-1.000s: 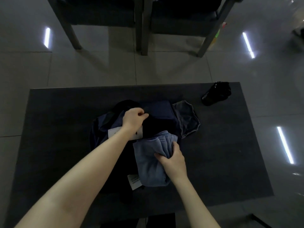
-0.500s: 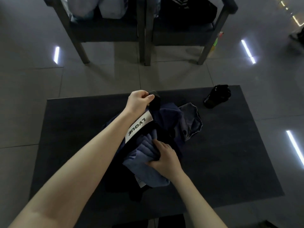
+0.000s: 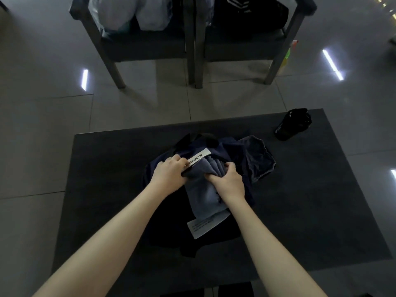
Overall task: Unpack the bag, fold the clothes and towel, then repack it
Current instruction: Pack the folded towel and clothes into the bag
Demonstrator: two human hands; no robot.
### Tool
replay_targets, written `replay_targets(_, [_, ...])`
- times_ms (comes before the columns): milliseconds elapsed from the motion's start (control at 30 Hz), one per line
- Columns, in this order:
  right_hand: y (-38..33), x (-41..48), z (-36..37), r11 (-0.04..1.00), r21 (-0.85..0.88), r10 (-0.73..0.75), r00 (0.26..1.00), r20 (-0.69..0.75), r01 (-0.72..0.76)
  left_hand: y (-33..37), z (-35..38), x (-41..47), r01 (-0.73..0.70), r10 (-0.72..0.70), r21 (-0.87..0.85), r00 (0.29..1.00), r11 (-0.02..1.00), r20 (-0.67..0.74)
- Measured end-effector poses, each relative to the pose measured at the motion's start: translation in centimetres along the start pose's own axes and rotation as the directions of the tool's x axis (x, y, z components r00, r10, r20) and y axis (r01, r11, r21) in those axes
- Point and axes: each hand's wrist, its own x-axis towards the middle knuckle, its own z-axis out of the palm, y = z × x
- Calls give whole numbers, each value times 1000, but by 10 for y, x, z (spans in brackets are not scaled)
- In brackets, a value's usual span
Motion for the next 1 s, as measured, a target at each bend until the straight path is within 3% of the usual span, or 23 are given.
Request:
replay_targets(133, [9,-3,-3,970,-243,21,997,68,-4,4,1,2,48,-53,-50,993,998,-104])
replay_targets(300, [31,-8,-18,982,-170,137,938,318,-86,-1,-3,4,70,-94,-159,985,985,-146])
replay_targets(467, [32,-16,-13,992,18,119,987,105,-121,-1,0,1,52,-95,-225,978,973,-185])
replay_targets(600, [9,5,-15,962,262,74,997,34,-80,2,-3,-1,15,-66,-246,978,969,-199])
replay_targets(700, [0,15,3,921,374,120,993,2,-112,1,-9,0,5,-74,-279,969,960,-236])
replay_targets(833, [5,26,19,977,176,137,987,-80,-122,-4,-10,-5,-36,-4,-199,980,979,-199])
replay_targets(900, [6,22,14,996,72,60,992,-108,-52,-6,-7,-7,-54,9,-209,977,976,-212])
replay_targets(1000, [24,3,5,992,51,-108,982,-157,117,-2,1,-10,-174,128,-193,966,966,-227])
